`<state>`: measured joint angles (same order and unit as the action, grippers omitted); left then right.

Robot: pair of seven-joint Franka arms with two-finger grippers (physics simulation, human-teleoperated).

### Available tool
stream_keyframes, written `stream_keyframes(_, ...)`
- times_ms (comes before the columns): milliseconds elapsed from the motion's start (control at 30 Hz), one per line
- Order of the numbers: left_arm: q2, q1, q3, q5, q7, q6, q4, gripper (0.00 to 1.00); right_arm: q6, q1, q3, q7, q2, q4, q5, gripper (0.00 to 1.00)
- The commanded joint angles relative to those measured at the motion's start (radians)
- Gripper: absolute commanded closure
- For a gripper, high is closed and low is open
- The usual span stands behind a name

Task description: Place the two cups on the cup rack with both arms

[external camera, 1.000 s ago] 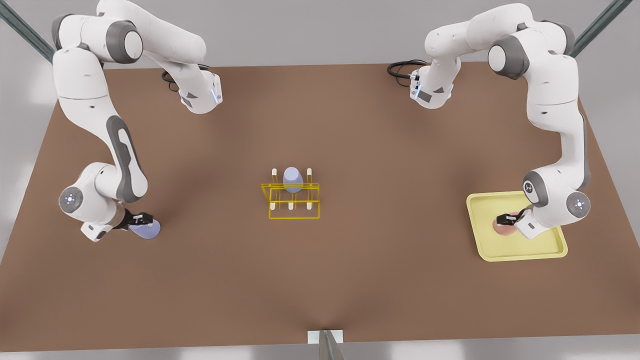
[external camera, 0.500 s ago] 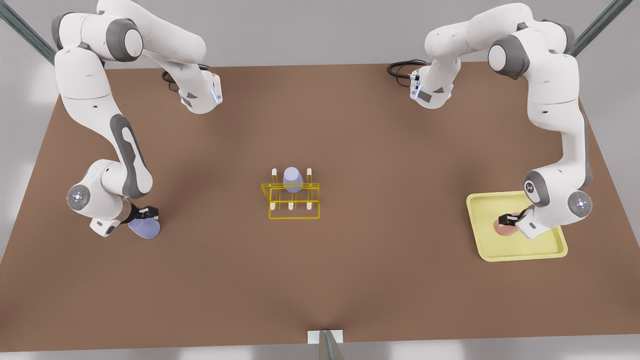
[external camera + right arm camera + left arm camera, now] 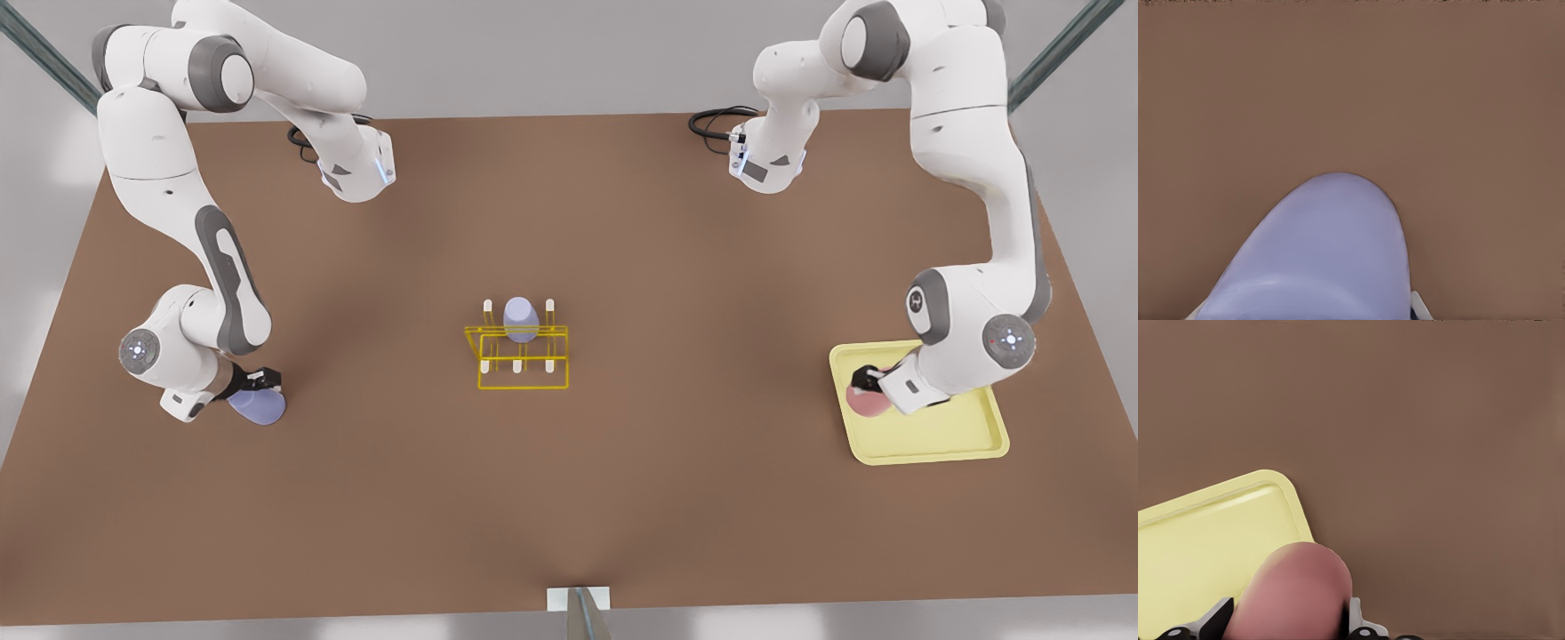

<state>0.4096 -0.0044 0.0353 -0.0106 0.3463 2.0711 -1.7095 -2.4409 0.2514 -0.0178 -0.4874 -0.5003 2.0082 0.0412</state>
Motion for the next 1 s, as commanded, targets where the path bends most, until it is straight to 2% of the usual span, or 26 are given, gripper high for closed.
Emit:
stream_keyframes(0,-0.002,-0.066,-0.002,-0.028,-0.411,-0.080,0.010,0.16,-0.001,-0.003,-0.001,-0.016,-0.003,-0.005,-0.004,0.16)
stream_keyframes(100,0.009,-0.092,-0.101,-0.026,-0.624,-0.082,0.053,0.16,0.000,-0.004,-0.005,-0.016,-0.001,-0.026,0.011,0.17)
stream_keyframes(200,0.018,-0.098,-0.250,-0.025,-0.855,-0.083,0.093,0.16,-0.001,-0.004,-0.007,-0.016,-0.001,-0.032,0.009,0.22)
stream_keyframes(233,0.035,-0.134,-0.261,-0.020,-0.934,-0.083,0.126,0.16,-0.001,-0.004,-0.007,-0.016,0.000,-0.035,0.009,0.22)
stream_keyframes(467,0.185,-0.379,-0.264,-0.029,-1.230,-0.095,0.358,0.16,0.002,-0.006,-0.053,-0.042,0.028,-0.065,0.048,0.22)
stream_keyframes(700,0.322,-0.546,-0.261,-0.089,-1.400,-0.094,0.579,0.16,0.016,-0.009,-0.183,-0.042,0.049,-0.100,0.060,0.22)
stream_keyframes(967,0.391,-0.585,-0.242,-0.084,-1.402,-0.063,0.633,0.16,0.014,-0.009,-0.370,-0.039,0.052,-0.141,0.120,0.22)
